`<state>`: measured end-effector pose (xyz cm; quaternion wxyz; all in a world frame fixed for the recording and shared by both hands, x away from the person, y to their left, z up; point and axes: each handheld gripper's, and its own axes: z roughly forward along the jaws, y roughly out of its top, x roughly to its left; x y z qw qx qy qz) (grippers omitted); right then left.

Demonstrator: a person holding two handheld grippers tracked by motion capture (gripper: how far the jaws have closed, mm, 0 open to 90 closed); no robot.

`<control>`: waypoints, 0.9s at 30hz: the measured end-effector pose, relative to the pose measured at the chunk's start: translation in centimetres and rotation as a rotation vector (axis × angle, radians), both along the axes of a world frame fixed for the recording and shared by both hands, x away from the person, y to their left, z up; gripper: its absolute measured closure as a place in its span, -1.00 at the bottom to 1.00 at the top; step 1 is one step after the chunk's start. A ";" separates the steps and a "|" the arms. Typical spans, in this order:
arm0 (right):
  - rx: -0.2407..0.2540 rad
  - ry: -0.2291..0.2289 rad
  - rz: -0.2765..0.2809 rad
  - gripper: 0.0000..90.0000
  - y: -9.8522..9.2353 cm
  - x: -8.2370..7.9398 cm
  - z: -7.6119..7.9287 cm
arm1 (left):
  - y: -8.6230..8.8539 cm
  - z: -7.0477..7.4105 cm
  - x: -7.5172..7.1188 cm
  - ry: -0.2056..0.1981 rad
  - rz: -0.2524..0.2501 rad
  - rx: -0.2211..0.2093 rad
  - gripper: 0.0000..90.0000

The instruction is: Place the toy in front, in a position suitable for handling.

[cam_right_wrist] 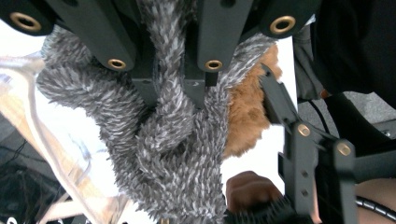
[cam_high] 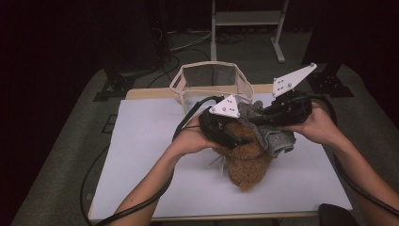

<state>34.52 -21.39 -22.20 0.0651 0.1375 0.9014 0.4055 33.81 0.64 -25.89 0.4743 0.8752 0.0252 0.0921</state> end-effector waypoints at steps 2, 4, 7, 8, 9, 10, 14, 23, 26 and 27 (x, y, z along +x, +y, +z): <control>0.005 0.007 -0.007 0.80 -0.4 0.1 -0.2 | 0.0 0.2 0.0 0.002 0.001 -0.007 -0.38; 0.007 0.008 -0.006 0.80 -0.6 0.0 -0.4 | 0.3 0.4 0.0 -0.003 -0.003 -0.006 -0.42; 0.004 0.014 -0.008 0.80 -0.8 -0.1 -0.6 | 1.2 0.6 -0.4 -0.012 0.006 -0.021 -0.51; 0.008 0.016 -0.007 0.80 -0.8 -0.1 -0.7 | 1.4 0.6 -0.5 -0.013 0.006 -0.025 -0.52; 0.013 0.019 -0.003 0.80 -0.8 -0.1 -0.8 | 1.9 0.6 -0.6 -0.012 0.011 -0.032 -0.53; 0.022 0.021 -0.001 0.80 -0.9 -0.1 -0.8 | 2.2 0.5 -0.6 -0.010 0.016 -0.035 -0.55; 0.026 0.016 -0.002 0.80 -1.0 -0.3 -1.0 | 3.6 0.4 -0.6 -0.002 0.038 -0.055 -0.57; 0.043 0.022 0.003 0.80 -2.2 -0.7 -1.3 | 4.0 -1.8 0.8 0.110 0.030 -0.052 -0.75; 0.045 0.024 0.019 0.80 -2.2 -0.9 -1.4 | 3.2 -2.1 0.9 0.134 -0.007 -0.053 -0.80; 0.044 0.024 0.023 0.80 -2.2 -0.9 -1.3 | 3.0 -2.1 0.9 0.142 -0.016 -0.056 -0.80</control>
